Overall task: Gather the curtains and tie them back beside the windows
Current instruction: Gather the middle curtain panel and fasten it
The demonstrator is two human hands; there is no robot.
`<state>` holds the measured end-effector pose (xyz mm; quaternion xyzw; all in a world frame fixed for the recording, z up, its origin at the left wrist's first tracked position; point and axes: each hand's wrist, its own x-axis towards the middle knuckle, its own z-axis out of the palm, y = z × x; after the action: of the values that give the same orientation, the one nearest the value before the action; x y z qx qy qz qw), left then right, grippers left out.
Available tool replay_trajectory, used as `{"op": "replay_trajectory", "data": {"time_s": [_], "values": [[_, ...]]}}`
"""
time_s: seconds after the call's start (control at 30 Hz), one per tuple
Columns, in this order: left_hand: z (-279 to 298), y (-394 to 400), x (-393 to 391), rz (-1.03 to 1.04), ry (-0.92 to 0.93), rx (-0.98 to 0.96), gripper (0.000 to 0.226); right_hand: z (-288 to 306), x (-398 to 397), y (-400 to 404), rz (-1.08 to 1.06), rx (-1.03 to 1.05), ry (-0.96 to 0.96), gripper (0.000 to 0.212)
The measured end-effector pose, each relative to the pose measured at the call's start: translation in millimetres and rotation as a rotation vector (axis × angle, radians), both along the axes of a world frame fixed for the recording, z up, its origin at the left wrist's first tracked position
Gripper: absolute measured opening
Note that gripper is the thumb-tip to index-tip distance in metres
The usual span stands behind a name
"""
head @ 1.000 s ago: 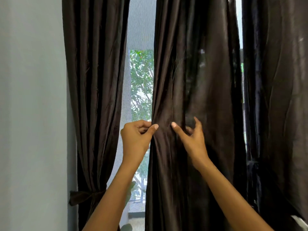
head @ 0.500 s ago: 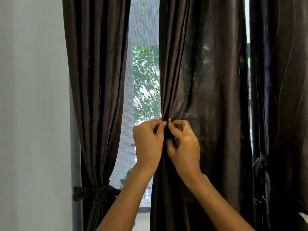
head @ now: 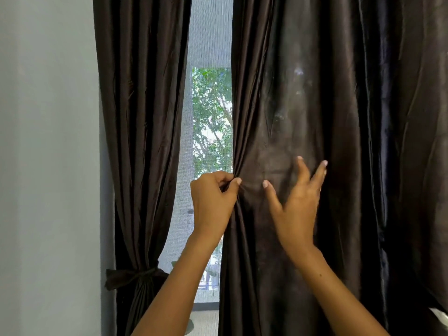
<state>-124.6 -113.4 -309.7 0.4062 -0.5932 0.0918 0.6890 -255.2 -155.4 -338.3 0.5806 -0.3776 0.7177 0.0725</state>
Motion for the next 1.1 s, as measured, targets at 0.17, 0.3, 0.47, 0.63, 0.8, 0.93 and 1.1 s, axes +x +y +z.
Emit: {"op": "replay_trajectory", "data": {"time_s": [0.17,0.3,0.47,0.63,0.8,0.93,1.1], "values": [[-0.7,-3.1,1.4,0.009,0.019,-0.005,0.01,6.4,-1.8,-7.7,0.336,0.129,-0.161,0.081],[-1.9,-5.1,-4.9,0.046,-0.008,-0.027,0.008,-4.6,10.2,4.3,0.121,-0.191,0.042,0.038],[-6.2,-12.8,-5.6,-0.007,-0.005,0.021,0.015,-17.1,26.9,3.6,0.253,-0.231,0.19,0.048],[-4.5,-5.6,-3.8,-0.159,0.089,0.075,0.014,-15.1,21.4,1.5,0.39,-0.189,0.158,0.049],[-4.8,-3.1,-6.5,-0.181,0.082,0.073,0.019,-17.8,18.3,4.5,0.342,-0.081,0.287,0.048],[-4.0,-10.1,-2.4,-0.092,0.081,0.041,0.009,-15.3,11.4,3.4,0.21,-0.076,0.387,0.043],[-6.9,-11.9,-0.8,-0.009,0.081,0.002,0.006,2.6,-6.6,-3.8,0.087,0.123,-0.02,0.082]]}}
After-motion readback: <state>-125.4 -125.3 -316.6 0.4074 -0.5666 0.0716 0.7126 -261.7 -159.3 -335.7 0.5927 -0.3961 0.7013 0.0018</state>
